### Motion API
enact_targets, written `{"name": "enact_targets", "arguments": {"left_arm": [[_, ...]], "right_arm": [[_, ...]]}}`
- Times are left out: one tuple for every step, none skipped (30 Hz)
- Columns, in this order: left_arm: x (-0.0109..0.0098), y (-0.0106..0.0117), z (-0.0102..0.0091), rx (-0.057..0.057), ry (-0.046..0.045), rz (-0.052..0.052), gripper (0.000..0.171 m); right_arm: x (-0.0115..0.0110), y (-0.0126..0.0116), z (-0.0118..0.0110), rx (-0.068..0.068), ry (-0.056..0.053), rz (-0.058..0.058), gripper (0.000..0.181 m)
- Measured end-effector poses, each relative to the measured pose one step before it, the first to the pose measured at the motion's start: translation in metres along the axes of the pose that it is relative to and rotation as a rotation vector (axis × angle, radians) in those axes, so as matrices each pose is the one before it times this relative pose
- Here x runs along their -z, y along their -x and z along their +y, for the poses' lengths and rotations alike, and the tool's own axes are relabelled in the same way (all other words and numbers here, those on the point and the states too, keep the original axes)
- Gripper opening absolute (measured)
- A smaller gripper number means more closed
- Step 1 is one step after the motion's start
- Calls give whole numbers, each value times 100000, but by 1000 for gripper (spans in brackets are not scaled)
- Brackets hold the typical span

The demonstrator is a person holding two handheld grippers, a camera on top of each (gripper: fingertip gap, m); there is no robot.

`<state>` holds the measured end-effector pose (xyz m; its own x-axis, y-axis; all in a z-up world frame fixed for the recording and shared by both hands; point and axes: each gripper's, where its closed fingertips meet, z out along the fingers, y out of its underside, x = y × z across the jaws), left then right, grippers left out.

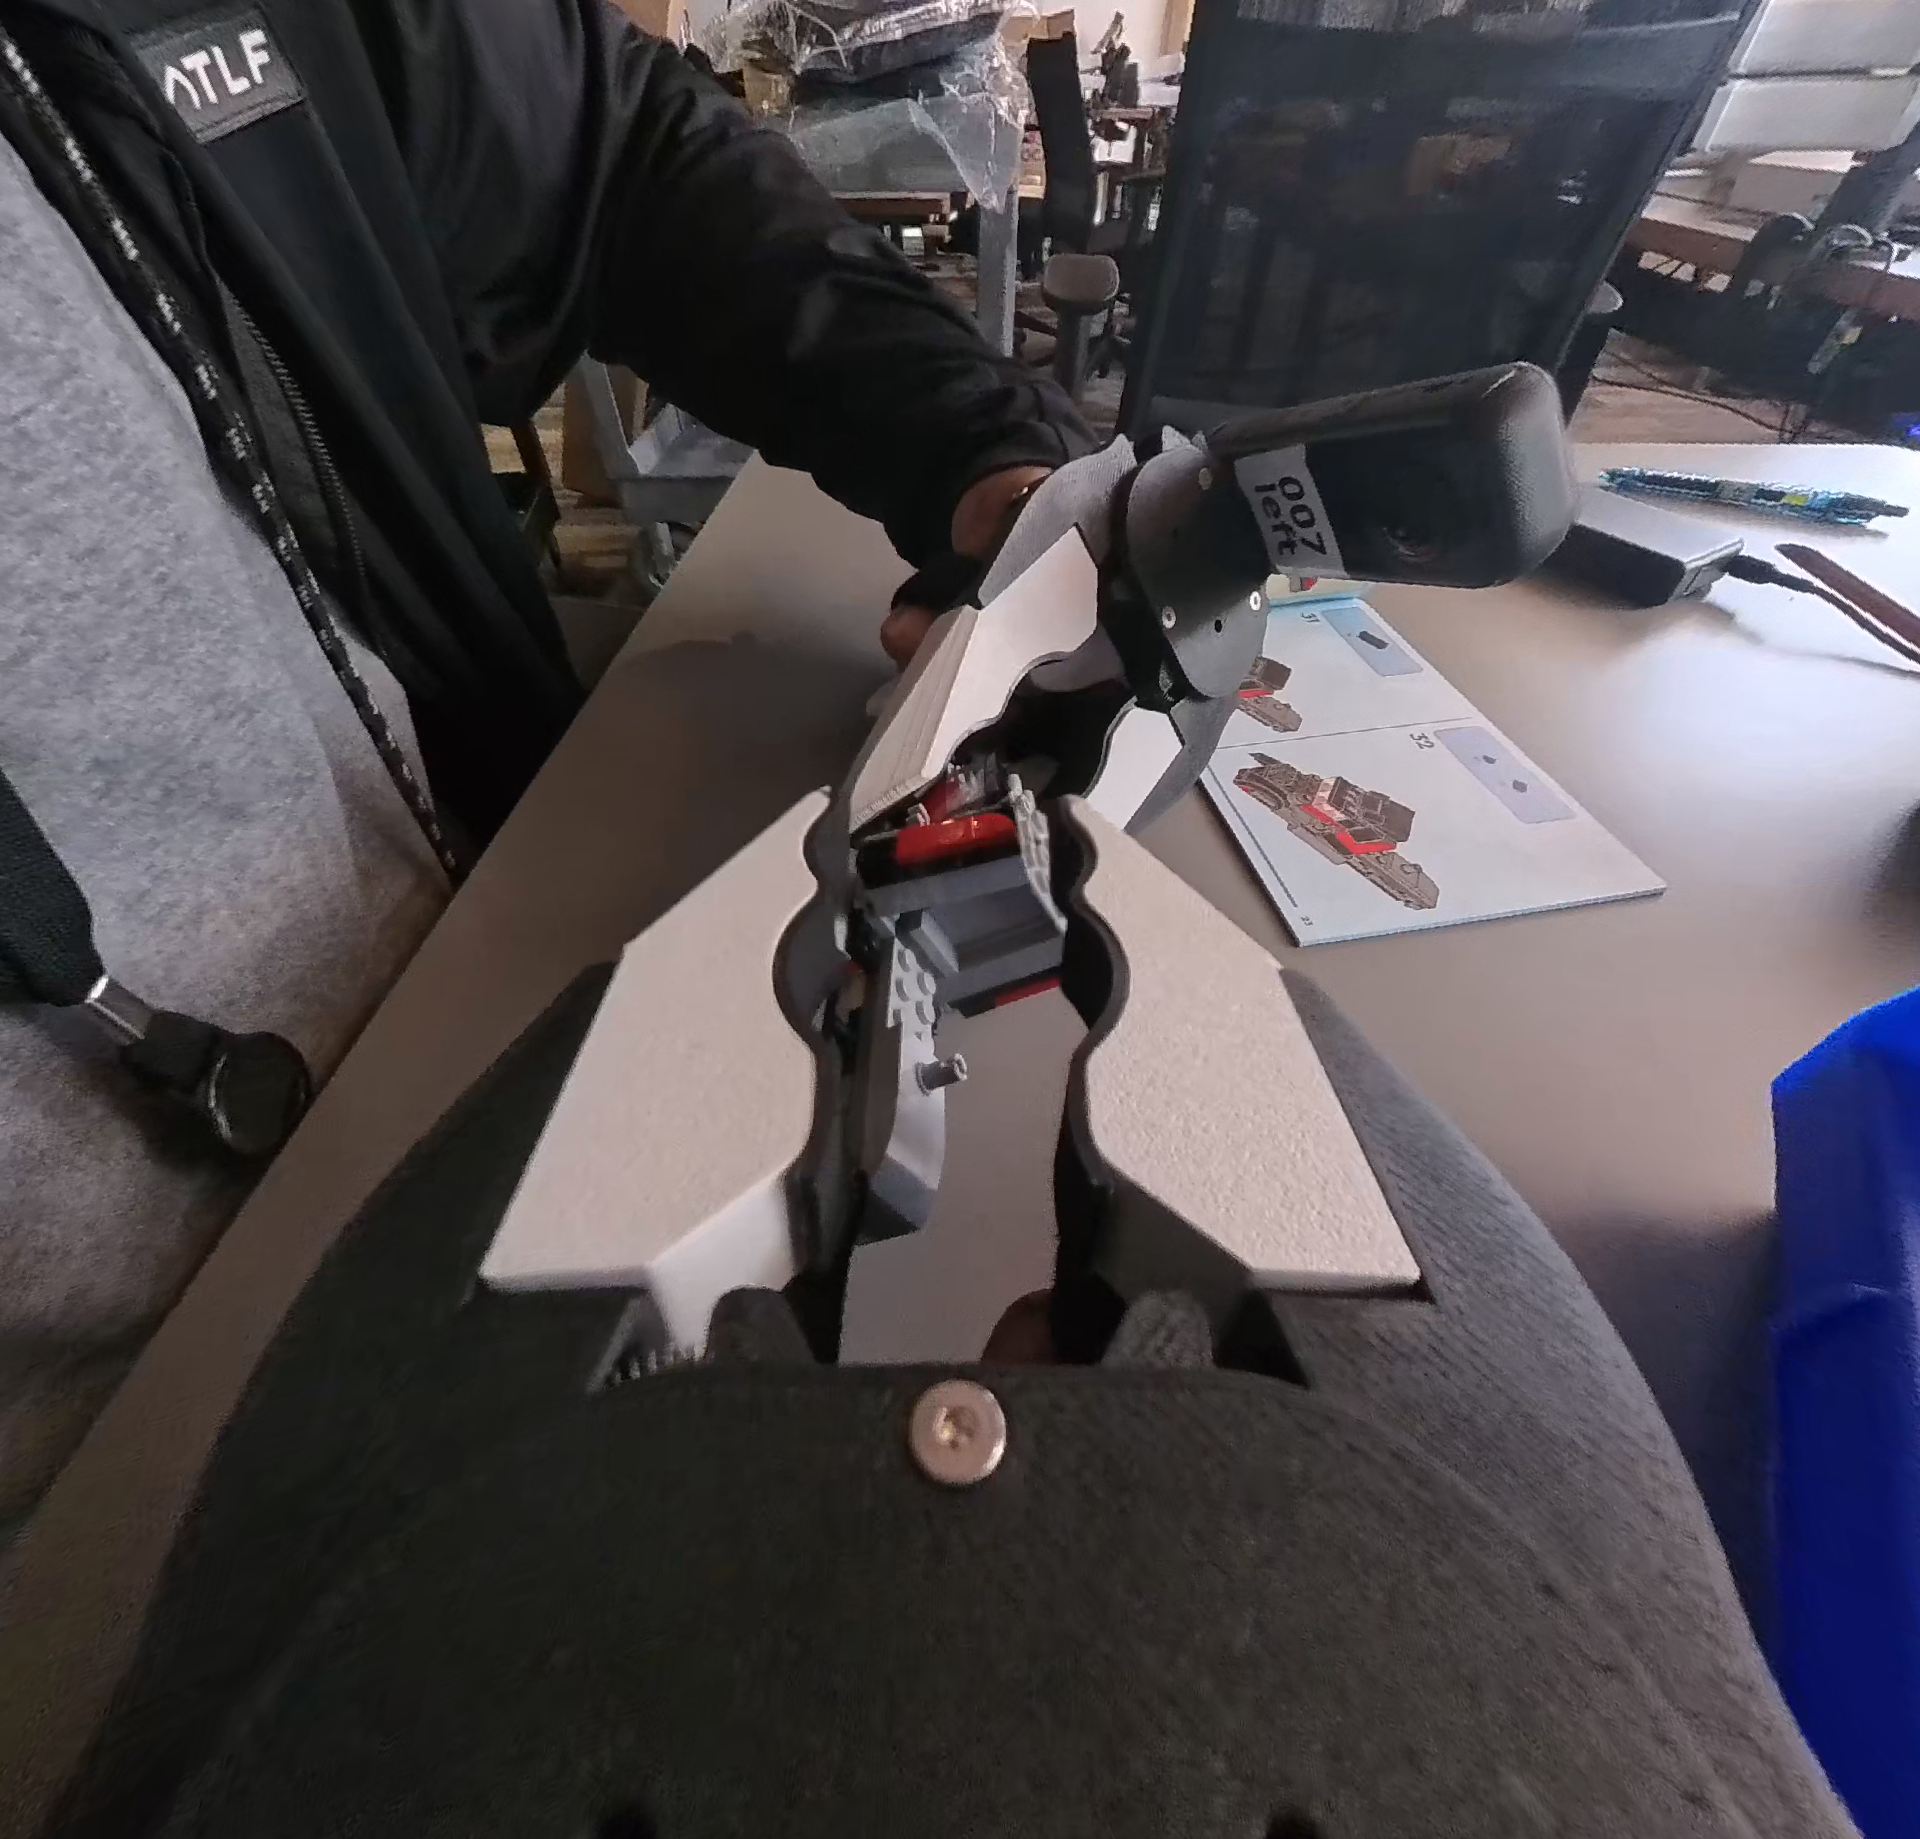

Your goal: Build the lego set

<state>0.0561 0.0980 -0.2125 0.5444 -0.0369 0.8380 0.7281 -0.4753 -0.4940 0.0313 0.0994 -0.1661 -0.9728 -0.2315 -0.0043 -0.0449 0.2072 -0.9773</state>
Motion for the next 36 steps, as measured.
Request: {"name": "enact_targets", "arguments": {"left_arm": [[5, 7, -8, 45, -76, 25, 38], [4, 1, -8, 34, -5, 13, 38], [-10, -3, 8, 17, 40, -22, 38], [-15, -1, -4, -61, 41, 40, 38], [-7, -10, 15, -13, 86, 45, 38], [-9, 7, -6, -8, -6, -44, 38], [-10, 16, 18, 42, 75, -112, 38], [-9, -1, 22, 1, 177, -30, 38], [-17, 12, 12, -133, 86, -151, 38], [4, 17, 4, 27, -40, -75, 38], [21, 28, -43, 148, -254, -163, 38], [44, 47, -62, 297, -406, -147, 38], [38, 29, -53, 291, -337, 50, 38], [23, -9, -40, 77, -232, 139, 38], [6, -7, -10, 1, -70, -10, 38], [-13, 23, 18, 86, 126, -84, 38], [-10, -17, 12, -64, 138, 60, 38], [-17, -9, 7, -72, 66, 66, 38], [-9, -3, 23, 25, 182, -28, 38], [-5, 18, 13, 50, 92, -90, 38], [-4, 16, -1, 50, 45, -41, 38], [-3, -8, 10, -9, 19, 23, 38], [4, -13, -1, -49, 26, 58, 38], [-6, -18, 16, -19, 94, 105, 38], [-14, -3, 22, -4, 140, 46, 38], [-14, -18, 29, -16, 173, 61, 38], [-19, -25, 35, -81, 160, 105, 38], [-18, -14, 27, -122, 138, -13, 38], [-18, -7, 21, -30, 118, -11, 38], [11, -10, -5, -3, -21, 107, 38], [4, -2, -10, 56, -89, 81, 38], [15, 4, -5, 94, 0, 58, 38], [-10, -3, 5, 24, 102, 17, 38], [-13, 7, 24, -22, 152, -13, 38], [-19, -4, 15, -26, 158, 8, 38], [-4, -1, 20, -10, 125, -26, 38]], "right_arm": [[63, 11, -39, -200, -420, -335, 39], [32, -4, 33, -146, 49, -285, 40], [-15, -2, 136, 55, 706, -190, 40], [-40, 35, 189, 410, 1018, -268, 40], [-55, 48, 165, 579, 943, -100, 40], [-61, 62, 138, 435, 742, -108, 39], [-66, 148, 88, 123, 432, -687, 39], [-52, 45, 3, -52, -33, -157, 39], [-27, 17, -7, -195, -86, -61, 39], [1, -27, 5, -202, 36, 72, 39], [7, -93, -5, 71, 32, 562, 39], [17, -157, -16, 329, -77, 996, 38], [45, -124, -84, 409, -522, 887, 37], [66, -99, -153, 119, -959, 632, 35], [81, -97, -169, -199, -1025, 508, 33], [73, -88, -141, -272, -859, 376, 31], [49, -33, -88, -340, -550, 23, 30], [1, 21, -16, -460, -130, -271, 30], [-25, 13, 45, -486, 235, -277, 31], [-30, -7, 69, -295, 274, -88, 31], [-25, 9, 53, -104, 140, -133, 31], [-14, 41, 31, -148, 28, -237, 32], [-17, 54, 29, -277, 17, -490, 33], [-30, 75, 63, -436, 234, -680, 34], [-18, 47, 51, -412, 202, -545, 35], [9, 38, 4, -320, -220, -429, 36], [46, 52, -93, -428, -732, -571, 38], [53, 83, -109, -656, -851, -801, 38], [47, 64, -60, -436, -532, -602, 39], [38, 3, 36, 214, 58, -60, 39], [-13, -22, 144, 600, 741, 247, 40], [-39, 7, 164, 584, 951, 51, 40], [-69, 71, 107, 362, 634, -311, 40], [-68, 53, 41, 142, 357, -190, 40], [-85, -5, 47, 83, 447, 61, 40], [-80, -1, 69, 109, 541, 20, 39]]}}
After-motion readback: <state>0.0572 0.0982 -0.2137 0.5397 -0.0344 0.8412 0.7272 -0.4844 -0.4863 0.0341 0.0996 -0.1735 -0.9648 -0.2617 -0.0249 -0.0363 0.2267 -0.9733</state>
